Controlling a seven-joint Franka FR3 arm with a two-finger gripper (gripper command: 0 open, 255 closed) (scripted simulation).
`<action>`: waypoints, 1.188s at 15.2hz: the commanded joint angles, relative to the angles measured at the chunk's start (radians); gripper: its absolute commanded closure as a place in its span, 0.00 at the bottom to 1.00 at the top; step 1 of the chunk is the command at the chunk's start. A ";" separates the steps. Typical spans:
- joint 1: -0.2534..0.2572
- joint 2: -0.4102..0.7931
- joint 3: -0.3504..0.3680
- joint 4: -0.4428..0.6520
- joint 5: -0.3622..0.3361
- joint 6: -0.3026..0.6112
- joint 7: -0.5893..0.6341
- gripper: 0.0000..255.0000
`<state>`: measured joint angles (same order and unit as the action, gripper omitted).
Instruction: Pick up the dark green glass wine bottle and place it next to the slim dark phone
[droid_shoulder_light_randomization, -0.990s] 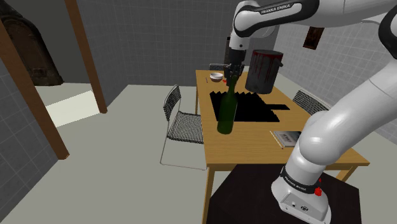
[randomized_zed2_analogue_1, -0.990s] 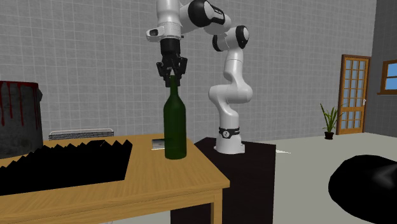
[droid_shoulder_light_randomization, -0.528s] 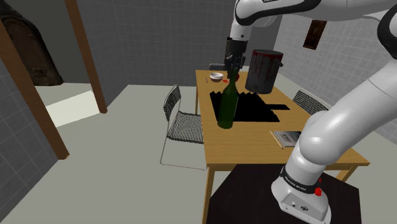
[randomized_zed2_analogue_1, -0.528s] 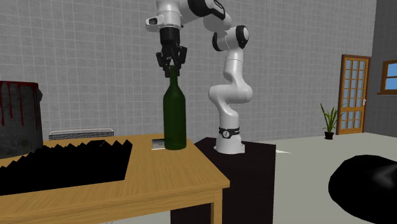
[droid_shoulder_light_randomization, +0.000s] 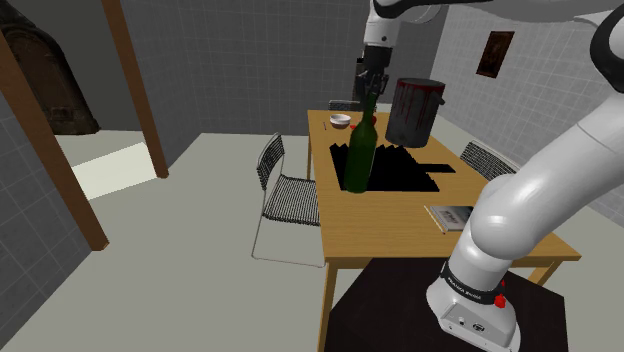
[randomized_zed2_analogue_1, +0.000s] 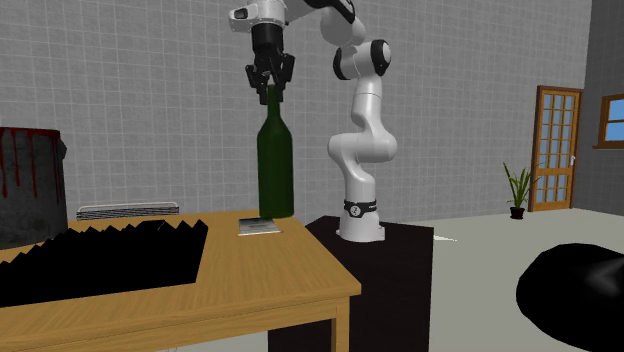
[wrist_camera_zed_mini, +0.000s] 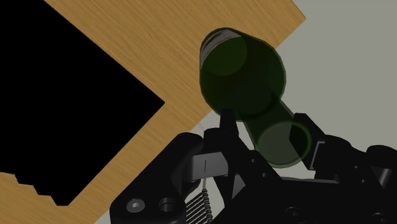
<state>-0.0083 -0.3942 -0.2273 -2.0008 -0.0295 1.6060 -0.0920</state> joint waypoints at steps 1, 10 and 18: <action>0.001 0.007 -0.001 0.032 0.001 -0.026 -0.001 1.00; 0.005 0.044 0.000 0.190 0.009 -0.147 -0.002 1.00; 0.009 0.094 -0.004 0.352 0.018 -0.260 -0.006 1.00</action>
<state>0.0004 -0.3088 -0.2291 -1.6729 -0.0121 1.3618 -0.0951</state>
